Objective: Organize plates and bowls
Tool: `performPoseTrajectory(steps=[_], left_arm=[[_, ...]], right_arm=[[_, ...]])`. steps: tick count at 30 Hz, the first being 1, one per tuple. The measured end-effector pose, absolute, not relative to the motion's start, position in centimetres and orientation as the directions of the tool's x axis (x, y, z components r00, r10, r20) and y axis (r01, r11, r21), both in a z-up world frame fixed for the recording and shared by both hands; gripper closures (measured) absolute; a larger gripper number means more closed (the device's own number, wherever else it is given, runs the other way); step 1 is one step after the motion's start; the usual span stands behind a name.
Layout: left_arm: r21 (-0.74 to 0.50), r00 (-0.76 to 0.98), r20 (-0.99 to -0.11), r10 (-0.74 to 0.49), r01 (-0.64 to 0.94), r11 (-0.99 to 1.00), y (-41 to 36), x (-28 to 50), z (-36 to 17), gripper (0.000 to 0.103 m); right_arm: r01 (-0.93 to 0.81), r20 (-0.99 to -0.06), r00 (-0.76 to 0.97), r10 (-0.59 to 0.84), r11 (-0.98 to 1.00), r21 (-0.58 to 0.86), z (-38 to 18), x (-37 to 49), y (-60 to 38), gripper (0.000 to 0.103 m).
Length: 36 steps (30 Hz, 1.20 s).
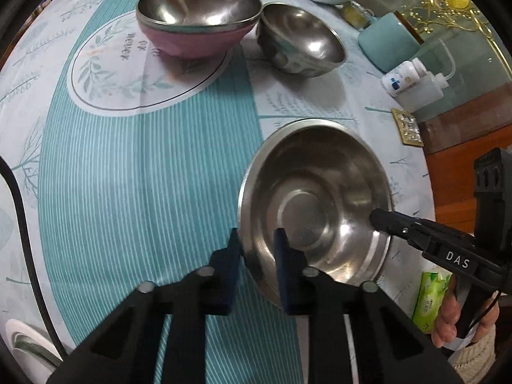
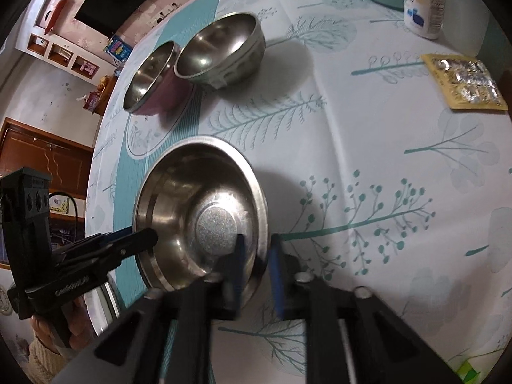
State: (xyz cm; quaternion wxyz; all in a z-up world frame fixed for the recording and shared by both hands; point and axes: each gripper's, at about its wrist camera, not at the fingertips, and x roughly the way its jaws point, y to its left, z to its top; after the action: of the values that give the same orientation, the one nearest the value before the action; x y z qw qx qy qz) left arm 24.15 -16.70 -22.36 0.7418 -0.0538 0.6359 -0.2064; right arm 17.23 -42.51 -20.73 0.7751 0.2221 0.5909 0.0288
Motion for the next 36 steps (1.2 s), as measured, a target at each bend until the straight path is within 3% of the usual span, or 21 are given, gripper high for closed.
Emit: performPoseTrajectory(steps=[11,28,36], left_arm=[[-0.367,0.101,-0.913,-0.396,0.226,0.902,-15.5,22.7,-22.0,0.093],[-0.370,0.230,-0.866,-0.443,0.298,0.880,-12.2,15.2,-12.8,0.093],[-0.366,0.243,-0.863,-0.442,0.300,0.881,-10.2,10.2,-12.5,0.093]], right_arm=[[0.202,-0.896,0.320,0.308,0.902,0.382,-19.7,16.2,-42.0,0.094],[0.093,-0.838,0.431,0.335,0.907,0.411,-12.6,10.3,-39.2,0.094],[0.074,-0.836,0.424,0.350,0.906,0.417,-12.3,6.5,-37.3,0.094]])
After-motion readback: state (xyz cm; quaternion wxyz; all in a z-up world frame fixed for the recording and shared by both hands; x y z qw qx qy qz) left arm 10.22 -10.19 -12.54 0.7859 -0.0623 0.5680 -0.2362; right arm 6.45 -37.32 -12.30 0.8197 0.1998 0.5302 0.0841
